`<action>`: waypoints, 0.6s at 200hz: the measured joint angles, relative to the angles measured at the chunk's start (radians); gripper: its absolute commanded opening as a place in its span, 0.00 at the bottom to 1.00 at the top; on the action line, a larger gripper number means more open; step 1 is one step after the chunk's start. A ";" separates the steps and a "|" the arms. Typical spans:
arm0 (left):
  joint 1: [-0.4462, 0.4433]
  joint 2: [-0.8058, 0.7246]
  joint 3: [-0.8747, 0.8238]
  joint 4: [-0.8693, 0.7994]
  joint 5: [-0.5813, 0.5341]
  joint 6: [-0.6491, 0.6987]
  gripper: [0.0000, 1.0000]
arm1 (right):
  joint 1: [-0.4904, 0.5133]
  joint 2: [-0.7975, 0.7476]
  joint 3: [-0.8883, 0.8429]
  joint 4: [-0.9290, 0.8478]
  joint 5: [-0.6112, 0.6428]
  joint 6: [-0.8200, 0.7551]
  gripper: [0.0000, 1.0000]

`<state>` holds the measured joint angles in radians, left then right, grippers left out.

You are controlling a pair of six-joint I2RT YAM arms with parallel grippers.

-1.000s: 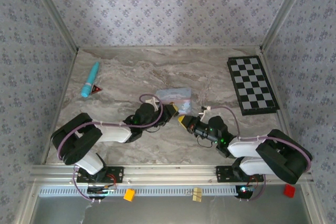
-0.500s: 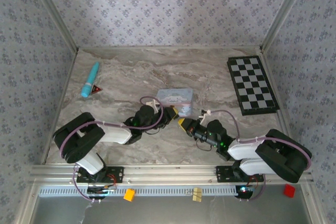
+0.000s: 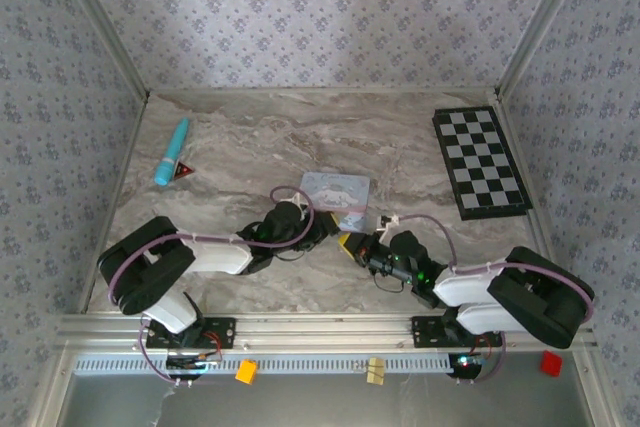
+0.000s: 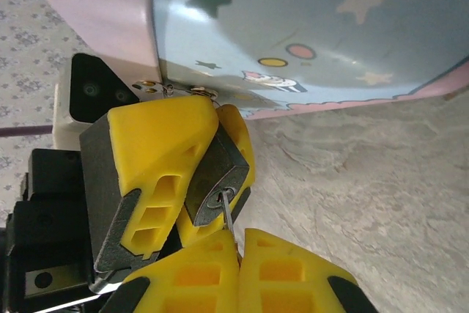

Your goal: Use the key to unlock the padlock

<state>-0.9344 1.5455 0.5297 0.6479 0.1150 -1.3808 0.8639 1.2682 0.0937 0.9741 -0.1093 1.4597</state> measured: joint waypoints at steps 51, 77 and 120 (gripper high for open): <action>-0.019 -0.001 0.023 -0.102 -0.006 0.011 0.04 | 0.022 -0.006 0.000 -0.058 0.001 0.011 0.00; -0.023 0.008 0.029 -0.111 -0.006 0.010 0.05 | 0.026 -0.002 0.000 -0.063 0.002 0.015 0.00; -0.031 0.050 0.030 -0.110 -0.009 0.003 0.10 | 0.038 0.072 -0.002 -0.032 0.003 0.023 0.00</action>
<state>-0.9653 1.5955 0.5598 0.5377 0.1062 -1.3773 0.9016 1.3407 0.0921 0.9424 -0.1059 1.4822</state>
